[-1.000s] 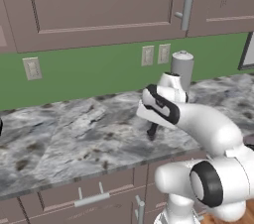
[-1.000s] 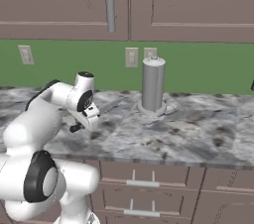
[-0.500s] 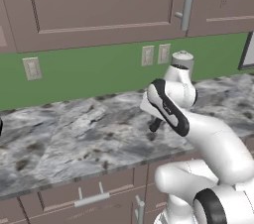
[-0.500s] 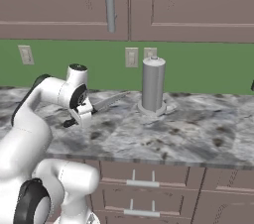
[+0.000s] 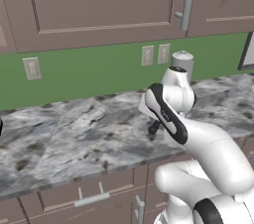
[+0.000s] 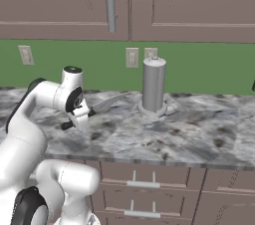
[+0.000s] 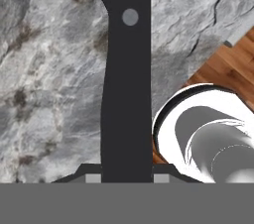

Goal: Move the cutting board and knife to the sink. Then move spray from the cabinet to the counter.

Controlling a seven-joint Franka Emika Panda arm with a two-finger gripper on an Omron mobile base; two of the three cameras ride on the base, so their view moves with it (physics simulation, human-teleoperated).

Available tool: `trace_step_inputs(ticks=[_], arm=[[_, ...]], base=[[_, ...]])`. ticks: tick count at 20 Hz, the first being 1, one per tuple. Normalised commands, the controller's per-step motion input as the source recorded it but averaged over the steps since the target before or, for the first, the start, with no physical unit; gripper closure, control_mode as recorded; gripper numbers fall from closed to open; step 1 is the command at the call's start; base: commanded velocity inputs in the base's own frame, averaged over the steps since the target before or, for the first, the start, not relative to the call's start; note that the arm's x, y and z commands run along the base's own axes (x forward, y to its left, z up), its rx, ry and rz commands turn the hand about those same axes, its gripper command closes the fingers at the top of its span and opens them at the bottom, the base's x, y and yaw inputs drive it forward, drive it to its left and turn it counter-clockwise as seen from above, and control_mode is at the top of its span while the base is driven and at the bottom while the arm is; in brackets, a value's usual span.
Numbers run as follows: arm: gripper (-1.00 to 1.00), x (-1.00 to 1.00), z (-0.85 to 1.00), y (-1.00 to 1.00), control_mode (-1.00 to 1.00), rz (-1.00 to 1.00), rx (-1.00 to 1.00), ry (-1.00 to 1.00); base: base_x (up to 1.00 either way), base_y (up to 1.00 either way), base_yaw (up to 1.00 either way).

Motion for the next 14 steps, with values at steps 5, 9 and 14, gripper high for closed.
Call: trace_step_inputs(ticks=[5,9,14], arm=[[1.0,-0.29,0.03,-0.3,-1.0,-0.08,0.01,-0.04],[1.0,0.0,0.0,0.0,1.0,0.0,0.0,0.0],[1.0,0.0,0.0,0.0,1.0,0.0,0.0,0.0]], base=[[0.0,0.0,0.0],[-0.3,-0.6,-0.1],[-0.17,-0.78,-0.15]])
